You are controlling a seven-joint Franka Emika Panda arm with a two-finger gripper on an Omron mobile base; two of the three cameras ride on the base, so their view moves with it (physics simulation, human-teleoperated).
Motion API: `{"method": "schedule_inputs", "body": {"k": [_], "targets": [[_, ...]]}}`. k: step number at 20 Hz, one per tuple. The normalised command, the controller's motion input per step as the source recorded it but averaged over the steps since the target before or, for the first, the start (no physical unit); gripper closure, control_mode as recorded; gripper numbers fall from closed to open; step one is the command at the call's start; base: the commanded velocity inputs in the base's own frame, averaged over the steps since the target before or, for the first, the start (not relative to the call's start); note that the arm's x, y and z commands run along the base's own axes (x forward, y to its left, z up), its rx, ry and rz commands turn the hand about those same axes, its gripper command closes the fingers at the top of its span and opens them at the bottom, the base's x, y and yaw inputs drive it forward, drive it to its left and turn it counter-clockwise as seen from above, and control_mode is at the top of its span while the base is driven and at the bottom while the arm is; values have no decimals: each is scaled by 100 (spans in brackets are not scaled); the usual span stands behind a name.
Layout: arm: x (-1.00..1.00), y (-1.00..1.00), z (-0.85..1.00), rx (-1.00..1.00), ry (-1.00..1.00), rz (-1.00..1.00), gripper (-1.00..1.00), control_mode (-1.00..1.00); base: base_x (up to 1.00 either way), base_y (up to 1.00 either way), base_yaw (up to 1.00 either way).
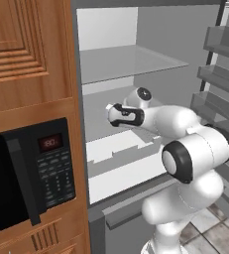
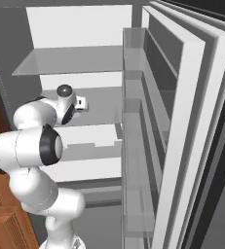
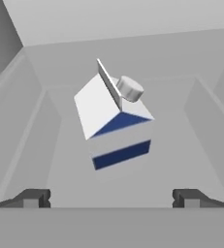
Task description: Take a sugar cube from the saucer and place it inside the coffee. Then, grab milk from the fridge and place it next to the coffee on the counter to sweeten the coffee.
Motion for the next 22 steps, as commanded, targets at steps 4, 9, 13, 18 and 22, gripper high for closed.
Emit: {"method": "schedule_inputs", "body": {"k": [4,9,13,18,22], "targets": [[28,1,-7,0,0,0,-100,-100,0,0,0],[26,4,-8,0,0,0,-100,-100,0,0,0],[23,6,-8,0,0,0,-100,-100,0,0,0],[28,3,-6,0,0,0,-100,-100,0,0,0],[23,1,-6,0,0,0,-100,-100,0,0,0]]}}
